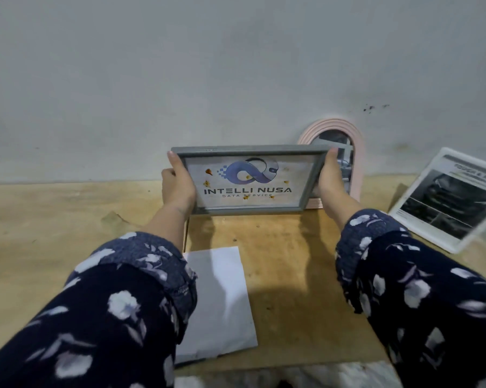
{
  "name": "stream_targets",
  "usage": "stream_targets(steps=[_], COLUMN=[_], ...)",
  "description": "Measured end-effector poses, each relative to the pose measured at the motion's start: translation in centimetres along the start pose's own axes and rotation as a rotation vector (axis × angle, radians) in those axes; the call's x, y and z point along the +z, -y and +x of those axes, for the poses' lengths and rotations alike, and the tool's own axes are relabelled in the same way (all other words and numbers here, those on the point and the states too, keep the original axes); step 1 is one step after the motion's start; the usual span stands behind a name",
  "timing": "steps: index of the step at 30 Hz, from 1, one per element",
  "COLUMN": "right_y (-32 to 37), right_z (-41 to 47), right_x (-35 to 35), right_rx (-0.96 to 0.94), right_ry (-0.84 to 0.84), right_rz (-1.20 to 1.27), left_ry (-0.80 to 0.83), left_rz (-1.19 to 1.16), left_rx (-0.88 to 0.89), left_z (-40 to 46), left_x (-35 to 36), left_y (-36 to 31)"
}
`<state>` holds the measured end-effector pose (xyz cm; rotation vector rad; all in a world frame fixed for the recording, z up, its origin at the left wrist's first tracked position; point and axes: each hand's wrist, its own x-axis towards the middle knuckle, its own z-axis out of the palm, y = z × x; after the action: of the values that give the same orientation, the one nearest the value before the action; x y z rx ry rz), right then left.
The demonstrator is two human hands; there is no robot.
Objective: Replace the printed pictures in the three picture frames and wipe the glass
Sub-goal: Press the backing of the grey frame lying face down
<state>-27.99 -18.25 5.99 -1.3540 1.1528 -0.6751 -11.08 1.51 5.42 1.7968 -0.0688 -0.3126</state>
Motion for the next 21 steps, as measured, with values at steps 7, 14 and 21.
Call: stream_targets(steps=[7, 14, 21], right_y=[-1.7, -3.9, -8.4], right_z=[-3.3, -5.3, -6.7], right_x=[-7.4, -15.5, -20.0], right_rx=[0.002, -0.013, 0.060], right_ry=[-0.176, -0.186, -0.107], right_rz=[0.024, 0.094, 0.120], left_ry=[0.072, 0.101, 0.070], left_rz=[0.001, -0.037, 0.114], left_rx=[0.013, 0.058, 0.041], left_z=[-8.5, -16.1, -20.6], left_x=[2.5, 5.5, 5.7], left_y=[0.6, 2.7, 6.2])
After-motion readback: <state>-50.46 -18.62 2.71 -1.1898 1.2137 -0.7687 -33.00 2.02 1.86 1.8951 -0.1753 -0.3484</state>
